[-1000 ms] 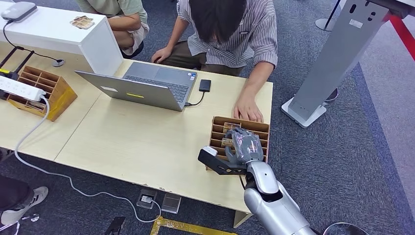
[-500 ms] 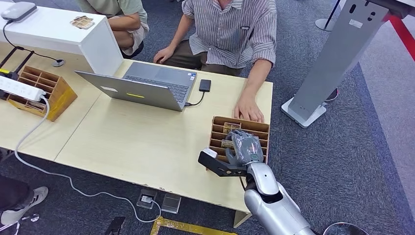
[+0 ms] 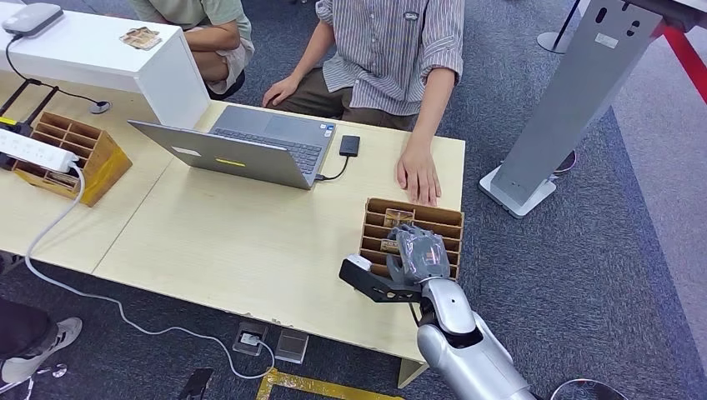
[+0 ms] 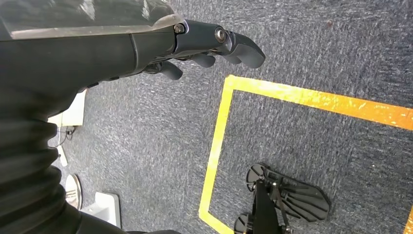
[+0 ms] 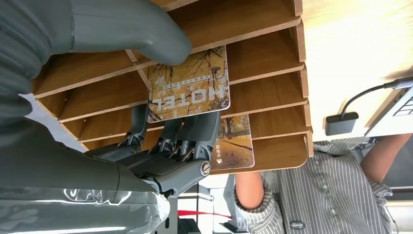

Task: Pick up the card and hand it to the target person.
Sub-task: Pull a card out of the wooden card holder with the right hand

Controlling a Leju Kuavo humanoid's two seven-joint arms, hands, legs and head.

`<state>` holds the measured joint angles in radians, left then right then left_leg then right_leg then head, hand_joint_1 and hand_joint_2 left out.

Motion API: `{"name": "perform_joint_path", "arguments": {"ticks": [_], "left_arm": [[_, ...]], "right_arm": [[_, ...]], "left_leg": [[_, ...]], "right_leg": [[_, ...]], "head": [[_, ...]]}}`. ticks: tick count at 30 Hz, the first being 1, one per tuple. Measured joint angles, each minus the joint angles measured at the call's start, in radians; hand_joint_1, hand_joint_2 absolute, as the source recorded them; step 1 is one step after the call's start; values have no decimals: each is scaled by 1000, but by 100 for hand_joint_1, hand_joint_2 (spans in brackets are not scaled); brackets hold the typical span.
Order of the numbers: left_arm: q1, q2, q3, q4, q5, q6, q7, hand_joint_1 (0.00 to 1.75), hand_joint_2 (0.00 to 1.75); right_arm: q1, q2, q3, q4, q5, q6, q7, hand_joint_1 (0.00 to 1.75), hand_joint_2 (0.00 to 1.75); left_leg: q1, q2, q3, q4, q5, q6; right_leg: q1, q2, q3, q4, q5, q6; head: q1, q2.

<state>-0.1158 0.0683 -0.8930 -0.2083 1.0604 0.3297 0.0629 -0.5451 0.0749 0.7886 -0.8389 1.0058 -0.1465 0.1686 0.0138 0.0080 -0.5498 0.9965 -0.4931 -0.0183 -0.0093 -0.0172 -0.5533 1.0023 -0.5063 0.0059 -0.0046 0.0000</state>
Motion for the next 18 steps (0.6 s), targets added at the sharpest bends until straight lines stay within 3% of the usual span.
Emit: {"name": "perform_joint_path", "arguments": {"ticks": [4,14,18], "left_arm": [[0,0,0,0,-1,-3,-4,0,175],[0,0,0,0,-7,-12,-14,0,175],[0,0,0,0,-9,-13,-11,0,175]], "right_arm": [[1,-2,0,-1,1,-1,1,103,175],[1,-7,-6,-13,16,-13,-5,166,175],[5,-7,-8,-20,19,-22,-18,175,175]], "left_leg": [[0,0,0,0,0,0],[0,0,0,0,0,0],[0,0,0,0,0,0]], "right_leg": [[0,0,0,0,0,0],[0,0,0,0,0,0],[0,0,0,0,0,0]], "head": [[0,0],[0,0],[0,0]]}}
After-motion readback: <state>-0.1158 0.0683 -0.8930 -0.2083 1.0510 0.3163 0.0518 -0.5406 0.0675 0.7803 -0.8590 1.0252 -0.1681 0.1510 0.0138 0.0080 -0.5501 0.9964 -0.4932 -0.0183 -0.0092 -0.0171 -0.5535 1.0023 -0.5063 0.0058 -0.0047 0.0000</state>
